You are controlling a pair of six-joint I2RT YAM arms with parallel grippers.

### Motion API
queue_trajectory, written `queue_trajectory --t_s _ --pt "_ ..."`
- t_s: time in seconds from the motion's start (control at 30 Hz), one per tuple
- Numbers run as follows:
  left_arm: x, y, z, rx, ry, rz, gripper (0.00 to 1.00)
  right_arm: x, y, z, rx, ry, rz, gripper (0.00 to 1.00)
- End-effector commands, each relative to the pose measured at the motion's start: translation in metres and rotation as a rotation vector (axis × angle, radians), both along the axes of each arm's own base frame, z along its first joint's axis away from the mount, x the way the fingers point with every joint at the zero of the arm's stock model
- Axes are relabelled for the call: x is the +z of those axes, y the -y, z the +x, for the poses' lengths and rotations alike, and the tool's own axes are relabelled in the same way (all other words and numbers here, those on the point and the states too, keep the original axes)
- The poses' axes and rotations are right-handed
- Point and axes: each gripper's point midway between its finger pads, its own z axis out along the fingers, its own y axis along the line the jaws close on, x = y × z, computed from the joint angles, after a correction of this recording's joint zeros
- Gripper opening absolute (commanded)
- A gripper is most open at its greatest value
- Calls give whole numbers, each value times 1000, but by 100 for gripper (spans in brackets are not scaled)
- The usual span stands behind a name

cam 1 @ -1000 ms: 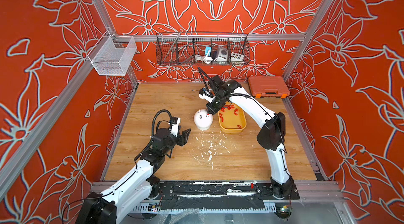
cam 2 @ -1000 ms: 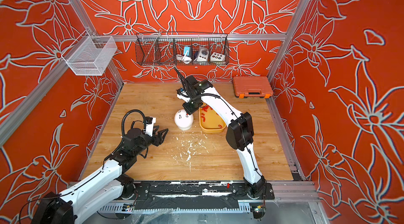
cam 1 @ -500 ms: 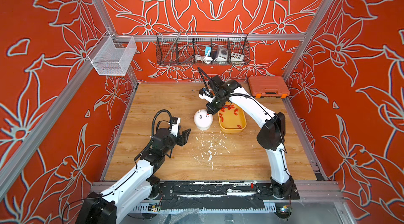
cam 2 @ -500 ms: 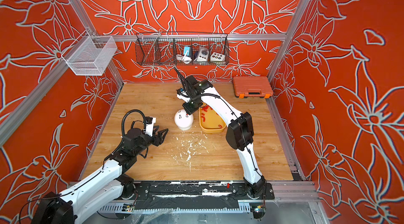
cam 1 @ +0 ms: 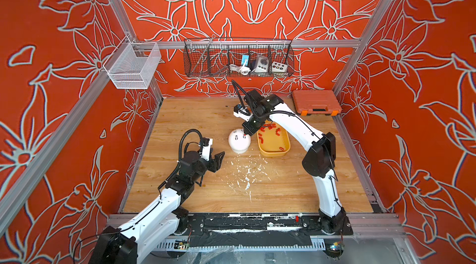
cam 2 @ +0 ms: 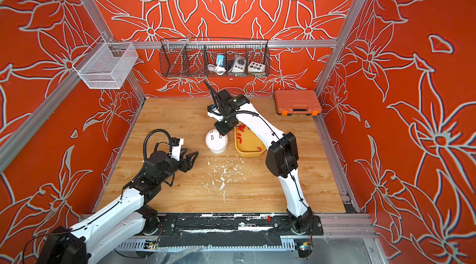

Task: Cover the protruding screws with screw protection sleeves
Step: Attach the screw protection sleeve to the screw.

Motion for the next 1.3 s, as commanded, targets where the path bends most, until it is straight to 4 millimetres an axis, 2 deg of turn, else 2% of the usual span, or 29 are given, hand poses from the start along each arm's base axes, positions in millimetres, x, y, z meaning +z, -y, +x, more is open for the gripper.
queue_trajectory --t_s 0.0,0.17,0.37,0.6,0.87,1.1,1.27 --pt "11 4 2 -18 35 0 66 3 -8 -17 34 -59 34 0" --pt "11 4 2 -18 36 2 65 0 -10 -15 14 -78 34 0" --pt "12 4 2 -17 37 -2 66 -7 6 -11 -5 -50 -56 0" --pt "10 4 3 -20 30 0 65 -20 16 -18 16 -83 -142 0" --pt "9 6 4 -24 21 0 65 -16 6 -21 48 -64 -154 0" --pt "9 5 3 -22 21 2 65 -30 7 -19 25 -87 -181 0" --pt "8 5 3 -22 20 3 66 -30 2 -19 2 -96 -149 0"
